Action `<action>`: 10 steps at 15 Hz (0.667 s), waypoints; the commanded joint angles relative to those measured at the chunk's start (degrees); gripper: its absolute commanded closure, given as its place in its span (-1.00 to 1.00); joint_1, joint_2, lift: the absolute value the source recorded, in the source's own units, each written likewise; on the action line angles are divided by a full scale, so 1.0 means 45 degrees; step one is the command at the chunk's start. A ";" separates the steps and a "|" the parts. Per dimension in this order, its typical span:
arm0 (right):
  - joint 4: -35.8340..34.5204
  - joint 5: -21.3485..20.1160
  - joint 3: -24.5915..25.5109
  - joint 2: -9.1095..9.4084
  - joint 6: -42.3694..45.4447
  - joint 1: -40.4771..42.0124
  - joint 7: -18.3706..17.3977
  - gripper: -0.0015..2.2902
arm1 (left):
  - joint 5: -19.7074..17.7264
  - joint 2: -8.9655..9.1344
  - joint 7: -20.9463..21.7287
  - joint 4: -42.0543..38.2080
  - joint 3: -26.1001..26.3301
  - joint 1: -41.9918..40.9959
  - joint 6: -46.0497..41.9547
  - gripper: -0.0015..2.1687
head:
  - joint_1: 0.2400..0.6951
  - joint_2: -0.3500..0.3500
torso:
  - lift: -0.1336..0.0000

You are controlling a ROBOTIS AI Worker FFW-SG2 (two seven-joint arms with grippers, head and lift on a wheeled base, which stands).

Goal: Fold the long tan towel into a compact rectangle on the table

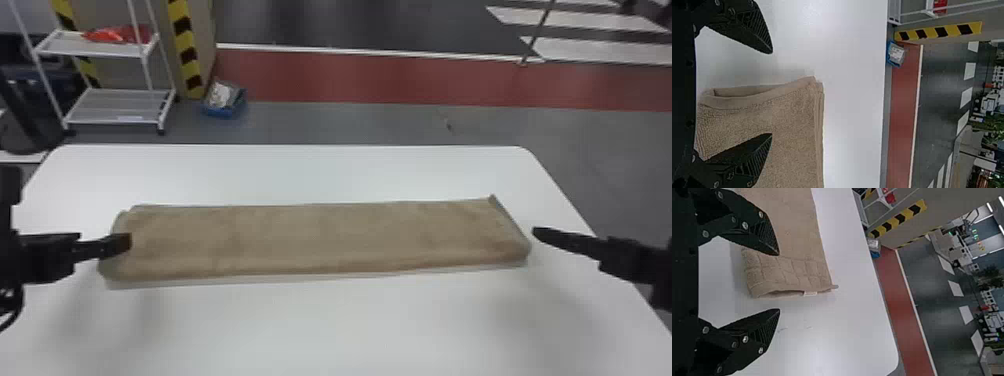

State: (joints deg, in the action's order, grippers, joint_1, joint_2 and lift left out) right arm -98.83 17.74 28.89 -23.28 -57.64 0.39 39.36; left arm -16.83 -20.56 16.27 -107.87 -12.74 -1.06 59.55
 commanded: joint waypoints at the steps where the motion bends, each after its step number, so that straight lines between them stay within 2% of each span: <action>1: -0.0343 0.0452 -0.0248 0.0311 0.0357 -0.0086 -0.0016 -0.94 | 0.0321 0.0019 -0.0002 0.0572 0.0409 0.0334 -0.0351 -0.84 | 1.00 -0.27 | -0.91; 2: -0.0362 0.0726 -0.0580 0.0408 0.0357 -0.0243 -0.0016 -0.92 | 0.0458 0.0019 0.0057 0.0924 0.0566 0.0568 -0.0469 -0.78 | 1.00 -0.25 | -0.91; 3: -0.0460 0.0667 -0.1048 0.0682 0.0357 -0.0438 -0.0074 -0.90 | 0.0517 0.0019 0.0174 0.1256 0.0722 0.0822 -0.0430 -0.75 | 1.00 -0.22 | -0.91; 5: -0.0655 0.0159 -0.2162 0.1326 0.0357 -0.0868 -0.0152 -0.89 | 0.0556 0.0000 0.0194 0.1783 0.0917 0.1212 -0.0430 -0.74 | 1.00 -0.13 | -0.91; 7: -0.0655 -0.0544 -0.3080 0.1756 0.0357 -0.1102 -0.0152 -0.89 | 0.0634 0.0000 0.0174 0.2096 0.1073 0.1466 -0.0430 -0.52 | 1.00 -0.01 | -0.91; 8: -0.0655 -0.0856 -0.3529 0.1873 0.0435 -0.1219 -0.0152 -0.89 | 0.0634 -0.0020 0.0194 0.2174 0.1073 0.1505 -0.0430 -0.51 | 1.00 0.05 | -0.91; 10: -0.0616 -0.1227 -0.4076 0.2069 0.0435 -0.1454 -0.0191 -0.88 | 0.0653 -0.0040 0.0057 0.2252 0.1093 0.1525 -0.0390 -0.10 | 1.00 0.20 | -0.91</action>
State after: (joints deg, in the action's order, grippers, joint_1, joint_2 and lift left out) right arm -101.74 13.51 12.49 -14.62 -55.74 -5.48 38.58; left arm -13.96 -20.70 16.66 -97.97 -7.87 5.71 57.62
